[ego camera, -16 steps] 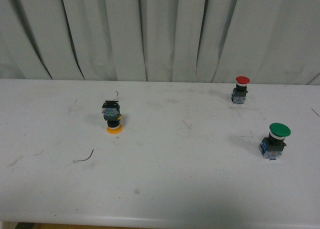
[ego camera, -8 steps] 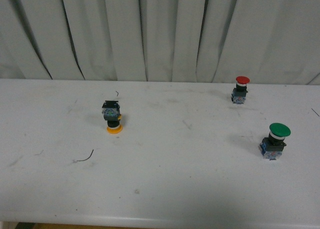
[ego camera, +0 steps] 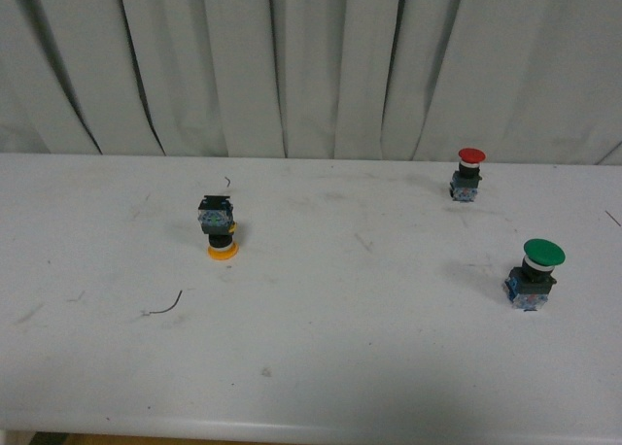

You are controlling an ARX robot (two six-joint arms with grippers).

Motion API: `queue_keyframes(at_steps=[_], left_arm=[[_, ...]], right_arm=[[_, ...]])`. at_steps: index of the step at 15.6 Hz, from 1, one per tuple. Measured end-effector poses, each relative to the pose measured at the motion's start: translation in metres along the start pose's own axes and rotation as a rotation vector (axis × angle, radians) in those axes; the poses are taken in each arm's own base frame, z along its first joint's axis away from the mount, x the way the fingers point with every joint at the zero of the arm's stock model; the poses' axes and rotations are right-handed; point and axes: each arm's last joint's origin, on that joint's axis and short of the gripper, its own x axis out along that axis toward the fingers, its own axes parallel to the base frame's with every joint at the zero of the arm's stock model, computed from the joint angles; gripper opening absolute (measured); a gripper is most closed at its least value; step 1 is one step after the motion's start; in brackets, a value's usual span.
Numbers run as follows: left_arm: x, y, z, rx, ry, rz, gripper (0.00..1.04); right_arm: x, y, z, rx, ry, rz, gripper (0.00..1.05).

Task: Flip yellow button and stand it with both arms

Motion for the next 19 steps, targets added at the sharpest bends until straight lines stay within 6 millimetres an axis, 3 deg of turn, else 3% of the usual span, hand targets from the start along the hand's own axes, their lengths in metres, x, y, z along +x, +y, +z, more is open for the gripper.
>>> queue_keyframes(at_steps=[19], left_arm=[[-0.0003, 0.0000, -0.0015, -0.014, 0.045, -0.003, 0.98]], right_arm=[[0.0000, 0.0000, 0.0000, 0.000, 0.000, 0.000, 0.98]])
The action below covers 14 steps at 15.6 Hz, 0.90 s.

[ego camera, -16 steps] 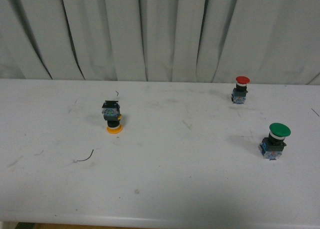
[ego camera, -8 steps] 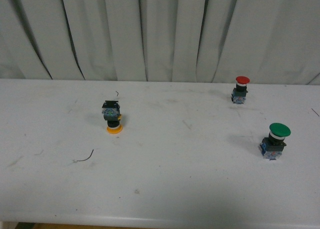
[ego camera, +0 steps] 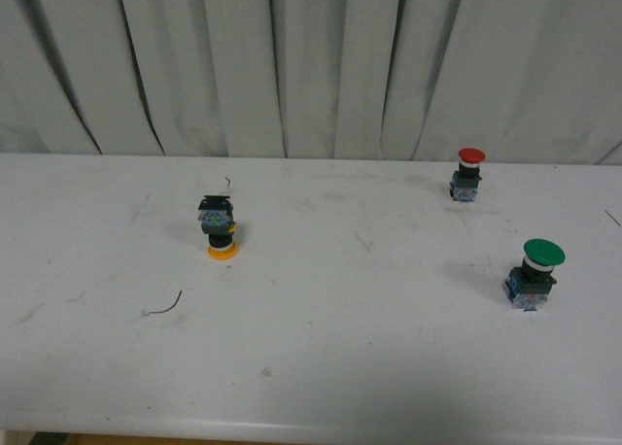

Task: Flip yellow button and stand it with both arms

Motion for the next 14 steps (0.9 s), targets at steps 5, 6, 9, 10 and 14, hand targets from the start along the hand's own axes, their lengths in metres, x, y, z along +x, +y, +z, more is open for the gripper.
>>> queue_keyframes(at_steps=[5, 6, 9, 10, 14], left_arm=[[0.024, -0.008, 0.034, -0.273, 0.161, -0.042, 0.98], [0.037, -0.006, 0.038, -0.278, 0.162, -0.038, 0.98], [0.088, -0.015, 0.050, -0.228, 0.185, -0.088, 0.98], [0.122, -0.019, 0.057, -0.191, 0.192, -0.088, 0.98], [0.217, -0.032, 0.032, -0.146, 0.416, -0.069, 0.98]], right_arm=[[0.000, 0.000, 0.000, 0.000, -0.001, 0.000, 0.98], [0.000, 0.000, 0.000, 0.000, -0.001, 0.000, 0.98], [0.000, 0.000, 0.000, 0.000, 0.000, 0.000, 0.98], [0.000, 0.000, 0.000, 0.000, 0.000, 0.000, 0.98], [0.000, 0.000, 0.000, 0.000, 0.000, 0.000, 0.98]])
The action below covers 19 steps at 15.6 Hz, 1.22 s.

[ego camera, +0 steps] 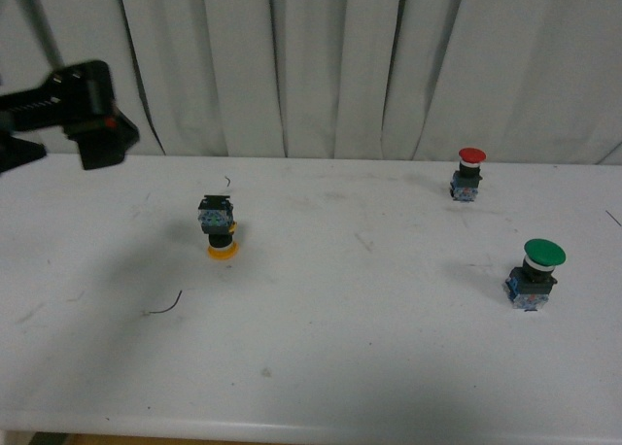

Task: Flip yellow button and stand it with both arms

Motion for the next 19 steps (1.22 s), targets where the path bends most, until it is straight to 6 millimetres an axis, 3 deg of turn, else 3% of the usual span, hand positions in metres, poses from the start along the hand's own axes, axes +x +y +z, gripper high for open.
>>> queue_keyframes(at_steps=[3, 6, 10, 14, 19], left_arm=[[0.059, -0.010, 0.015, 0.058, 0.080, -0.004, 0.98], [0.094, -0.022, 0.022, 0.127, 0.127, -0.005, 0.98], [0.112, -0.041, 0.017, 0.221, 0.193, -0.091, 0.98], [0.130, -0.036, -0.001, 0.265, 0.283, -0.064, 0.98], [0.149, -0.030, -0.007, 0.261, 0.316, -0.012, 0.98]], right_arm=[[0.000, 0.000, 0.000, 0.000, 0.000, 0.000, 0.98], [0.000, 0.000, 0.000, 0.000, 0.000, 0.000, 0.98], [0.000, 0.000, 0.000, 0.000, 0.000, 0.000, 0.98], [0.000, 0.000, 0.000, 0.000, 0.000, 0.000, 0.98], [0.000, 0.000, 0.000, 0.000, 0.000, 0.000, 0.98]])
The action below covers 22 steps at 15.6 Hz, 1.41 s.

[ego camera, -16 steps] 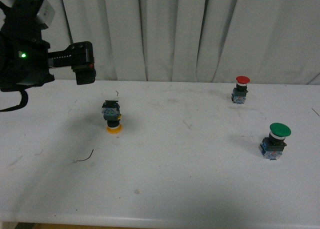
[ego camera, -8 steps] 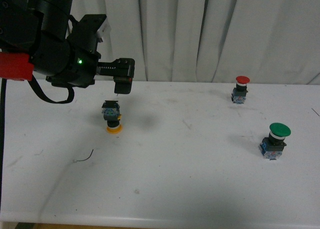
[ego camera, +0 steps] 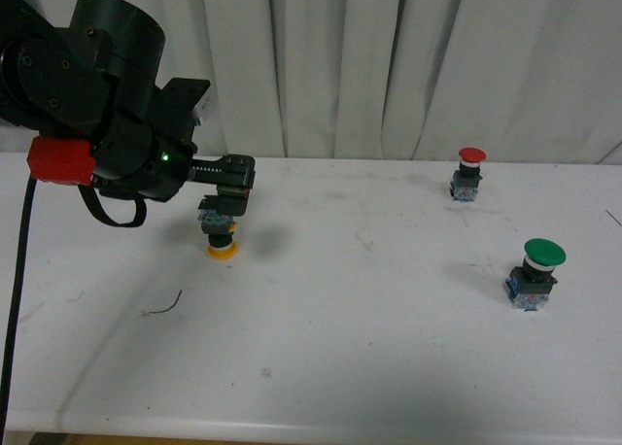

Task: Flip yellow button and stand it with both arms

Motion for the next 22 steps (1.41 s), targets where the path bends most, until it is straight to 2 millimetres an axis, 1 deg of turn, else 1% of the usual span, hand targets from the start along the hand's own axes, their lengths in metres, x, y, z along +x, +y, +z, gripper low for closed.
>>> queue_keyframes(at_steps=[5, 7, 8, 9, 10, 12, 13, 14, 17, 18, 19, 21, 22], left_arm=[[0.016, 0.002, 0.001, -0.026, 0.018, 0.026, 0.98], [0.019, 0.001, -0.001, -0.026, 0.028, 0.030, 0.98], [0.023, -0.003, -0.004, -0.020, 0.031, 0.027, 0.98], [0.023, -0.004, -0.004, -0.017, 0.031, 0.025, 0.91], [0.023, -0.007, -0.004, -0.014, 0.030, 0.022, 0.77], [0.023, -0.008, -0.004, -0.011, 0.024, 0.026, 0.55], [0.023, -0.009, -0.004, -0.011, 0.025, 0.024, 0.43], [0.023, -0.010, -0.004, -0.010, 0.026, 0.022, 0.37], [0.020, -0.012, -0.004, -0.008, 0.024, 0.014, 0.36], [0.014, -0.012, -0.005, -0.009, 0.017, 0.002, 0.36], [0.001, -0.014, -0.005, -0.010, -0.009, -0.018, 0.36], [-0.043, -0.018, 0.006, -0.015, -0.128, -0.062, 0.36], [-0.073, -0.021, 0.011, -0.018, -0.204, -0.094, 0.36]], right_arm=[[0.000, 0.000, 0.000, 0.000, 0.000, 0.000, 0.98], [0.000, 0.000, 0.000, 0.000, 0.000, 0.000, 0.98], [0.000, 0.000, 0.000, 0.000, 0.000, 0.000, 0.98], [0.000, 0.000, 0.000, 0.000, 0.000, 0.000, 0.98], [0.000, 0.000, 0.000, 0.000, 0.000, 0.000, 0.98], [0.000, 0.000, 0.000, 0.000, 0.000, 0.000, 0.98], [0.000, 0.000, 0.000, 0.000, 0.000, 0.000, 0.98], [0.000, 0.000, 0.000, 0.000, 0.000, 0.000, 0.98], [0.000, 0.000, 0.000, 0.000, 0.000, 0.000, 0.98], [0.000, 0.000, 0.000, 0.000, 0.000, 0.000, 0.98], [0.000, 0.000, 0.000, 0.000, 0.000, 0.000, 0.98], [0.000, 0.000, 0.000, 0.000, 0.000, 0.000, 0.98], [0.000, 0.000, 0.000, 0.000, 0.000, 0.000, 0.98]])
